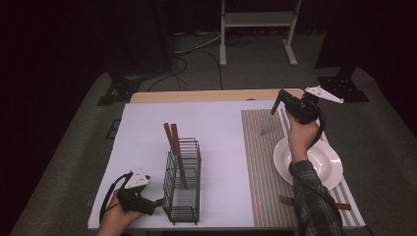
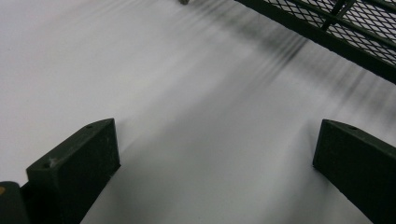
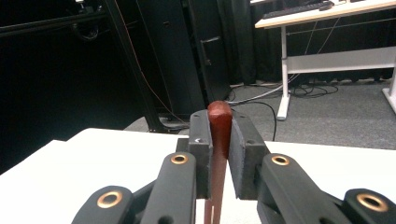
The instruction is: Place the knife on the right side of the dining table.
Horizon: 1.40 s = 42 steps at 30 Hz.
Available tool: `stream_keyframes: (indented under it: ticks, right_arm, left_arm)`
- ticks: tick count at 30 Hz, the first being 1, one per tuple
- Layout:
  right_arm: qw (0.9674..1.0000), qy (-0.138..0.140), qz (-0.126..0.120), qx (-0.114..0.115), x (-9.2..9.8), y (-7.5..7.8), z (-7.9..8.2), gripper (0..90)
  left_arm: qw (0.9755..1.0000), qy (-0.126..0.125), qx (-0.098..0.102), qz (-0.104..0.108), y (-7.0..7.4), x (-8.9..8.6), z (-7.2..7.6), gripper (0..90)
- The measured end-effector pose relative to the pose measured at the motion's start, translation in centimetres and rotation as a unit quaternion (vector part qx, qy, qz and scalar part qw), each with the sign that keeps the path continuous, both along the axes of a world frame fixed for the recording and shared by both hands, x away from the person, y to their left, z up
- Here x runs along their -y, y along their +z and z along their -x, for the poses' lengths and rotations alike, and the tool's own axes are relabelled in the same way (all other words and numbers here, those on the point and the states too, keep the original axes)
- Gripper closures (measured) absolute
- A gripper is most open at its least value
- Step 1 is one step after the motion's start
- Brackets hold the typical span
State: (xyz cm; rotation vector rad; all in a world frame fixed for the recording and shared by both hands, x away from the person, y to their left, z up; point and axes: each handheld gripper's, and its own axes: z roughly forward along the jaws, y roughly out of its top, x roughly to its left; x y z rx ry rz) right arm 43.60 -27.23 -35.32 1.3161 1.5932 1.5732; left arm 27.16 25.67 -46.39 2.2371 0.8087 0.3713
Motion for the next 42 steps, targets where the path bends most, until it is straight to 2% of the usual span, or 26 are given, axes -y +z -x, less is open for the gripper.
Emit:
stream_keyframes:
  ticks: [7,21,42]
  right_arm:
    - [0.9999,-0.005,-0.013,-0.003,1.2,-0.4,0.6,78.8]
    - [0.9996,-0.018,0.005,-0.02,2.8,-0.4,1.0,73.7]
    - [0.999,-0.023,-0.006,-0.038,4.3,-1.0,0.9,64.7]
  left_arm:
    - [1.0,0.0,-0.001,0.001,0.0,0.0,0.0,0.0]
    - [1.0,0.0,-0.001,0.001,0.0,0.0,0.0,0.0]
    - [1.0,0.0,-0.001,0.0,0.0,0.0,0.0,0.0]
